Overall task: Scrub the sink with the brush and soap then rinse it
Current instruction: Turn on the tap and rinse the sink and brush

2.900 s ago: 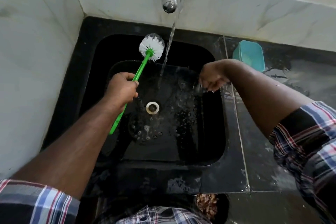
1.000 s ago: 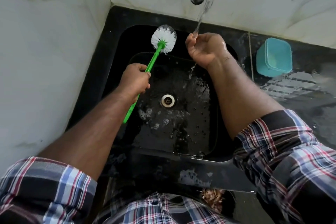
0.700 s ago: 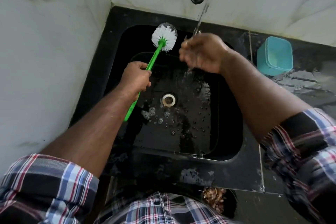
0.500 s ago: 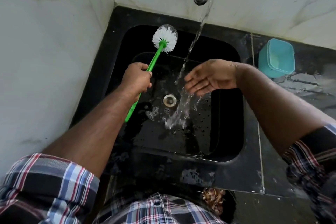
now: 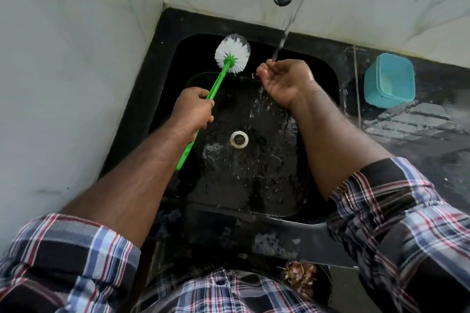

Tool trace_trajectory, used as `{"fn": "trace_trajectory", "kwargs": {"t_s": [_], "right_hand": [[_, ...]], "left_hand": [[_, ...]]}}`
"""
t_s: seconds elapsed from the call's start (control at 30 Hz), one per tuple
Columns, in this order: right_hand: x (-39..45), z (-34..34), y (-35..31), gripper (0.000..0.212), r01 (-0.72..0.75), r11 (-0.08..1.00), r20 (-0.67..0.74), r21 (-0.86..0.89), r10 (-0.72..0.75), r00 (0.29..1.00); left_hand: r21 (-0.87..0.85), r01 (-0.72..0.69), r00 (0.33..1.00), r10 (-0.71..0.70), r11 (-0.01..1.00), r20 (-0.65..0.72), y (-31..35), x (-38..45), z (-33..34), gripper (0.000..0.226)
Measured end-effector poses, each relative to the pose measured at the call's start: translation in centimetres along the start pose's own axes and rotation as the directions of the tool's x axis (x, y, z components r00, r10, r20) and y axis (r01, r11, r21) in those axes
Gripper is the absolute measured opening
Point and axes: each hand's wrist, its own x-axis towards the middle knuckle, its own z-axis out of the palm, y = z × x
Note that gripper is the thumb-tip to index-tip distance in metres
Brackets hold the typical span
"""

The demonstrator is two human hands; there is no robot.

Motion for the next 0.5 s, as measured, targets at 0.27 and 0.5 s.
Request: {"fn": "trace_trajectory", "kwargs": {"t_s": [0.27, 0.5], "right_hand": [[-1.2, 0.9, -1.7, 0.022, -0.046, 0.993, 0.191, -0.11, 0.067, 0.979], [-3.1, -1.1, -2.9, 0.029, -0.063, 0.208, 0.021, -0.976, 0.379, 0.925]], "left_hand": [[-0.003, -0.004, 1.0, 0.004, 1.0, -0.008, -0.1, 0.1, -0.5, 0.032], [0.014, -0.004, 1.0, 0.004, 1.0, -0.01, -0.2, 0.1, -0.7, 0.036]]}}
